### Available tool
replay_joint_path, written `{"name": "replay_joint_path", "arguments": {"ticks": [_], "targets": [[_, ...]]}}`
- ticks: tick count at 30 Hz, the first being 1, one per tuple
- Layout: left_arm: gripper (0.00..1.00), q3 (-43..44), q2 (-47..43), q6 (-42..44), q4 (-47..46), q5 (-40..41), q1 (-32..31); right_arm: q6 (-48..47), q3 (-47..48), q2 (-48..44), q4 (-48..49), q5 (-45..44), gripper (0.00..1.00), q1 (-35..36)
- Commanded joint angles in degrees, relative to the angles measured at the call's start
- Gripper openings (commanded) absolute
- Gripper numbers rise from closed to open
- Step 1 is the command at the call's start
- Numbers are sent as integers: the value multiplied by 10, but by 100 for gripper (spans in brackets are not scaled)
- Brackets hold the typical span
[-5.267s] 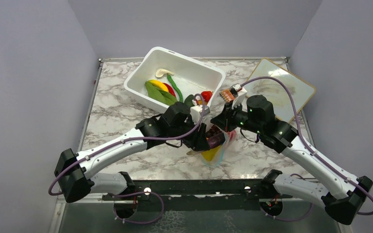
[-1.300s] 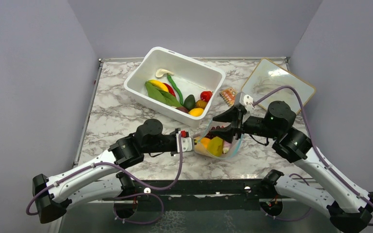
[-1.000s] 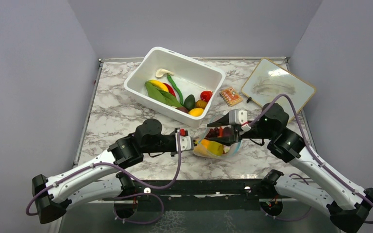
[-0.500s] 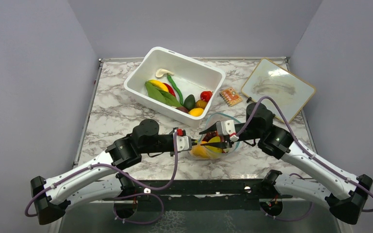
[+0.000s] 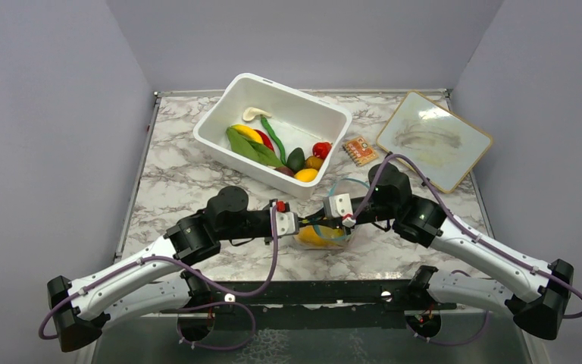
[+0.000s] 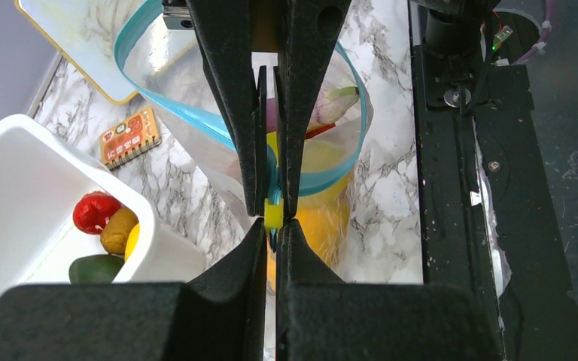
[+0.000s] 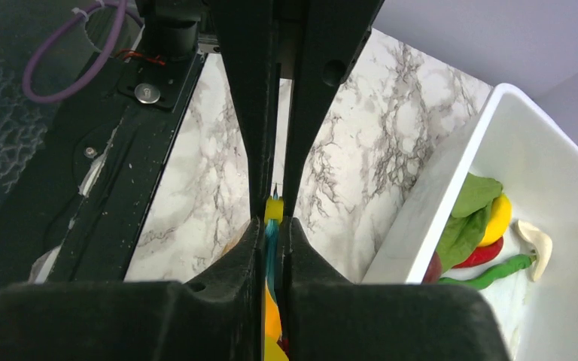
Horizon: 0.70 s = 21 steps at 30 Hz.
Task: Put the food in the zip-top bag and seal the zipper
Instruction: Zip the zipper food storage bag at the center of the board.
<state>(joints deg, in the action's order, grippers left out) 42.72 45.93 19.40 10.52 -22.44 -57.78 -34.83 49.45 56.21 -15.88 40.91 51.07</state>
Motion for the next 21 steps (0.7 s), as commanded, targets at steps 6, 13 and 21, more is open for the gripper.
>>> {"name": "replay_joint_path", "arguments": {"ticks": [6, 13, 21], "targets": [[2, 18, -28, 9, 13, 21, -3, -2, -7, -20, 22, -69, 1, 7], [0, 17, -45, 21, 38, 23, -2, 1, -9, -26, 10, -67, 1, 7], [30, 18, -49, 35, 57, 16, -2, 0, -13, -37, -6, -77, 1, 7]]}}
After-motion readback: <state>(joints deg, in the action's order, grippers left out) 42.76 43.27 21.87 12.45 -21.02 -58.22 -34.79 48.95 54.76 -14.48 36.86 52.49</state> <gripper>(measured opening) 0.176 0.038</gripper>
